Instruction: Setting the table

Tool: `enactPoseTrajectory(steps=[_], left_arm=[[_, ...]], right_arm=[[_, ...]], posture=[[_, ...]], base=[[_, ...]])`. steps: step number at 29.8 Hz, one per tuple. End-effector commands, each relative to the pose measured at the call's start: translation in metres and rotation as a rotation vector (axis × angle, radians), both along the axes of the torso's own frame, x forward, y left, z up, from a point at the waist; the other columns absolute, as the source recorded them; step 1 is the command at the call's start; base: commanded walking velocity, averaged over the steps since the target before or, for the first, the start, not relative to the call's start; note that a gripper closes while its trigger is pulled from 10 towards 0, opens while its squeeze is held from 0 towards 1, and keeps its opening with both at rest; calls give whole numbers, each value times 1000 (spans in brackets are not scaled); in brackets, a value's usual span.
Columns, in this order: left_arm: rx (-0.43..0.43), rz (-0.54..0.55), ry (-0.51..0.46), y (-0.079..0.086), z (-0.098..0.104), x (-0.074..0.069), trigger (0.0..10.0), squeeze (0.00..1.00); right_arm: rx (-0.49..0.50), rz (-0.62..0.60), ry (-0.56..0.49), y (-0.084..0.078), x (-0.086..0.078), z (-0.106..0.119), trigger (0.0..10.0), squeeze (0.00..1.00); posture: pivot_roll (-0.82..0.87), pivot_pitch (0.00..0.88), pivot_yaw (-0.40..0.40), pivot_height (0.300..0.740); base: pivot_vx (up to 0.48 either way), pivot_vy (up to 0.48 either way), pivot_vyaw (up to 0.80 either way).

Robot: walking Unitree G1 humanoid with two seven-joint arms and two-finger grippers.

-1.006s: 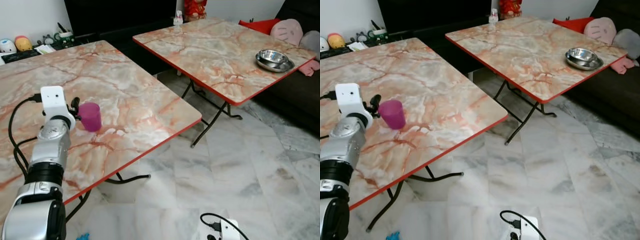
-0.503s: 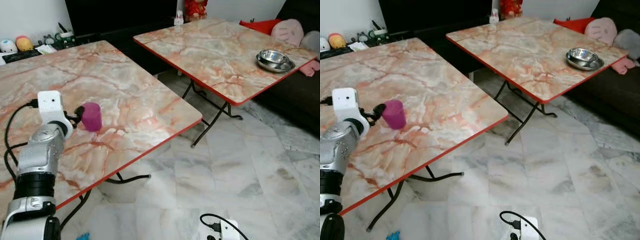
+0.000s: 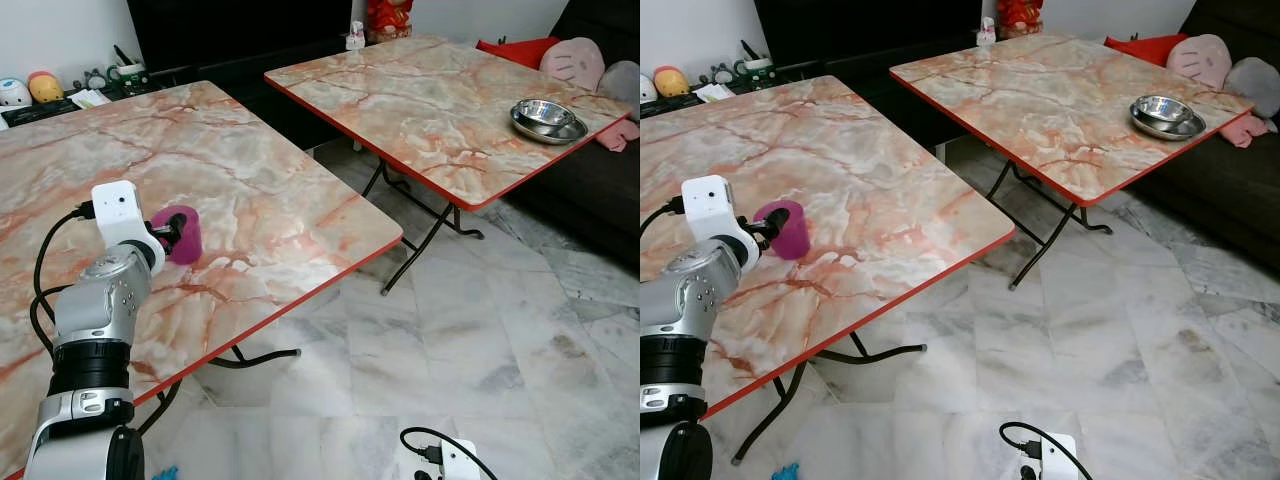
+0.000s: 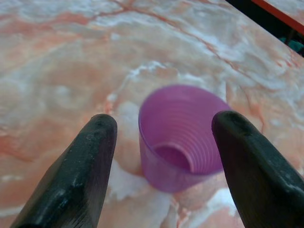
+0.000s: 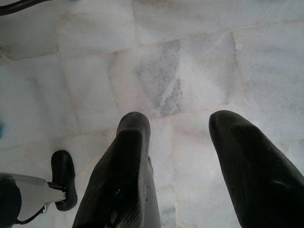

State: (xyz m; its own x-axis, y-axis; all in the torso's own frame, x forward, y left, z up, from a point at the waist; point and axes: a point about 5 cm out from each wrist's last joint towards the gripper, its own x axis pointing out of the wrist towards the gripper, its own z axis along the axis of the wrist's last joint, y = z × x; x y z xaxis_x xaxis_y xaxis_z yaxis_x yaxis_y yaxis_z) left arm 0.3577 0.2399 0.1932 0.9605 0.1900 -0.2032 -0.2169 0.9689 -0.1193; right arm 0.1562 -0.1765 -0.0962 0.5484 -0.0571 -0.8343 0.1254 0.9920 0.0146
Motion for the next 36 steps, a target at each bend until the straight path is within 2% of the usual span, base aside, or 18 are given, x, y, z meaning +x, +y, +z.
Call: enactPoseTrajectory(steps=[1,7,23,36], left_arm=[[-1,27,-19,3,12,1,10000,0],[-23,121,19,10,3,1,10000,0],[-38,57,37,-15,-6,10,10000,0],[-44,128,31,-9,-10,12,10000,0]], right_arm=[[-4,-5,11,-2,-2,-1,10000,0],[-4,0,11,-2,-2,-1,10000,0],[-3,7,12,-1,-2,-1,10000,0],[-3,14,14,-1,-2,-1,10000,0]], posture=[[205,0,-47,740],[204,0,-46,740],[187,0,-41,740],[182,0,-38,740]], base=[[0,0,0],[0,0,0],[0,0,0],[0,0,0]])
